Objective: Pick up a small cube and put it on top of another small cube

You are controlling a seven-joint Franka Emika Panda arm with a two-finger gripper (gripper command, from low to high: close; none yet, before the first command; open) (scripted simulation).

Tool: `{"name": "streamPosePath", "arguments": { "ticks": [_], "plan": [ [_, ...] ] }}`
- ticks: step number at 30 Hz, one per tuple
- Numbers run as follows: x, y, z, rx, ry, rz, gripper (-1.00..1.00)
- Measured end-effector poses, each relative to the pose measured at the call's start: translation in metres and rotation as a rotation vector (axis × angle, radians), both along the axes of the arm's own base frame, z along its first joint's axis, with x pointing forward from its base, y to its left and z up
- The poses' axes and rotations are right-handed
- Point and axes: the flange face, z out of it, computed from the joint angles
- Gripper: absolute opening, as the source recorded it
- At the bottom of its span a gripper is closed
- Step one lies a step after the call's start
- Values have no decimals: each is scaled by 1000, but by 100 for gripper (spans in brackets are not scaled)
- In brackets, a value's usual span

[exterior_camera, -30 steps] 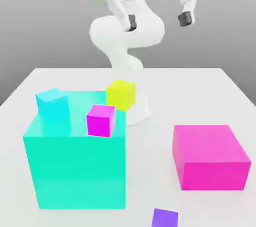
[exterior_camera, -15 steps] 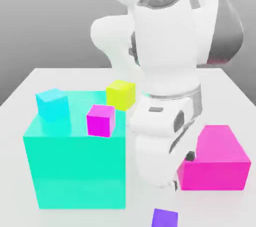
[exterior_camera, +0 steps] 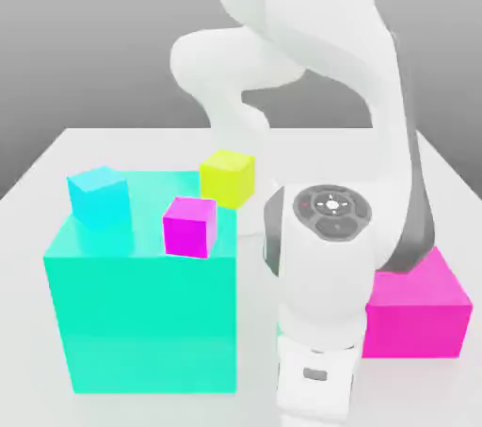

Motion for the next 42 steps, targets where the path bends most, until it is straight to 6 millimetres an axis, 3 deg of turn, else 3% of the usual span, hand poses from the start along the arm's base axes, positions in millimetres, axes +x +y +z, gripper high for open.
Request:
{"name": "streamPosePath", "arguments": {
  "ticks": [2,6,9,15,19,24,32,35,38,39,42],
  "plan": [
    [0,0,0,0,-1,1,-100],
    [0,2,48,0,0,7,-100],
    [1,10,69,28,17,24,-100],
    [2,-15,138,82,40,-93,-100],
    [-6,-60,192,80,33,-238,-100],
    [-31,-107,259,33,5,-417,-100],
    [-114,-213,333,-30,-27,-903,-100],
    [-148,-247,333,-7,-8,-1091,-100],
    [-155,-255,296,2,0,-1133,-100],
    [-156,-255,282,3,1,-1137,100],
    [-156,-255,282,3,1,-1137,100]
  ]
}}
